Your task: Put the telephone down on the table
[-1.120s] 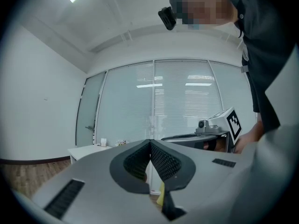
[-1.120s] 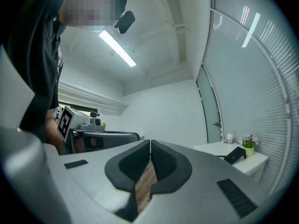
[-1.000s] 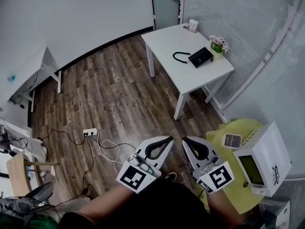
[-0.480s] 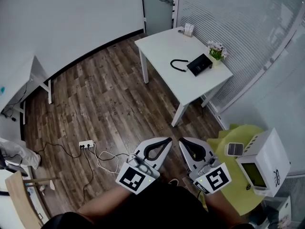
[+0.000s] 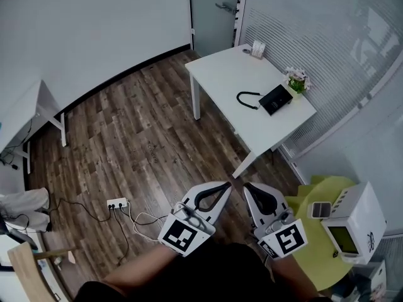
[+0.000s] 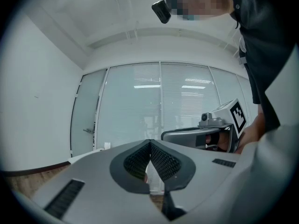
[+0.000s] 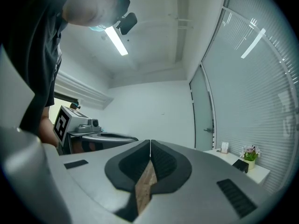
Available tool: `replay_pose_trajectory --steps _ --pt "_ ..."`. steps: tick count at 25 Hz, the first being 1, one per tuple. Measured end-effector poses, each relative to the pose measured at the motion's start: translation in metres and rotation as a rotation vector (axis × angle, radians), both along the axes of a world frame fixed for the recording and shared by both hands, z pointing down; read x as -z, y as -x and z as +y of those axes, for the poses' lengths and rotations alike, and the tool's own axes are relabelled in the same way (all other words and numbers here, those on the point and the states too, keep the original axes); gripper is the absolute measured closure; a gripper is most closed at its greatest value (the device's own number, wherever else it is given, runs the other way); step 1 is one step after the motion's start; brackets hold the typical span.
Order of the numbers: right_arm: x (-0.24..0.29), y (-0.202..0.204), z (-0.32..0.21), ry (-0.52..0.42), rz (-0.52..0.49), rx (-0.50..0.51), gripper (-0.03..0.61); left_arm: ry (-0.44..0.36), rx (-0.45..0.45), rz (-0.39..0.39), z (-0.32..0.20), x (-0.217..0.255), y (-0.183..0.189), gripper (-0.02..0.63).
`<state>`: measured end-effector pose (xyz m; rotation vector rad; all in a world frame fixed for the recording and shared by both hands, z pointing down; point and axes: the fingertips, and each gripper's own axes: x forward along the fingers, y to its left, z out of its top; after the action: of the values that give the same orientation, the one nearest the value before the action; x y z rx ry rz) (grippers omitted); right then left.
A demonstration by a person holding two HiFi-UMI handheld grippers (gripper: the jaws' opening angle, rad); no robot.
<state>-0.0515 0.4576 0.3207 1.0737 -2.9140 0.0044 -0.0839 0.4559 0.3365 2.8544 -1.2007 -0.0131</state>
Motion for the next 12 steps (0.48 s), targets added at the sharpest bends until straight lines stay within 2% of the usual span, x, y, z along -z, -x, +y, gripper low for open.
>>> replay_pose_trajectory --steps 6,12 --pt "-0.005 0.022 -0.023 0.016 -0.001 -0.033 0.555 -0.008 -0.019 0.012 -0.025 0.002 0.023 0.604" --pt "-0.009 0.019 -0.055 0.015 0.01 -0.051 0.555 -0.001 -0.028 0.015 -0.061 -0.001 0.024 0.604"
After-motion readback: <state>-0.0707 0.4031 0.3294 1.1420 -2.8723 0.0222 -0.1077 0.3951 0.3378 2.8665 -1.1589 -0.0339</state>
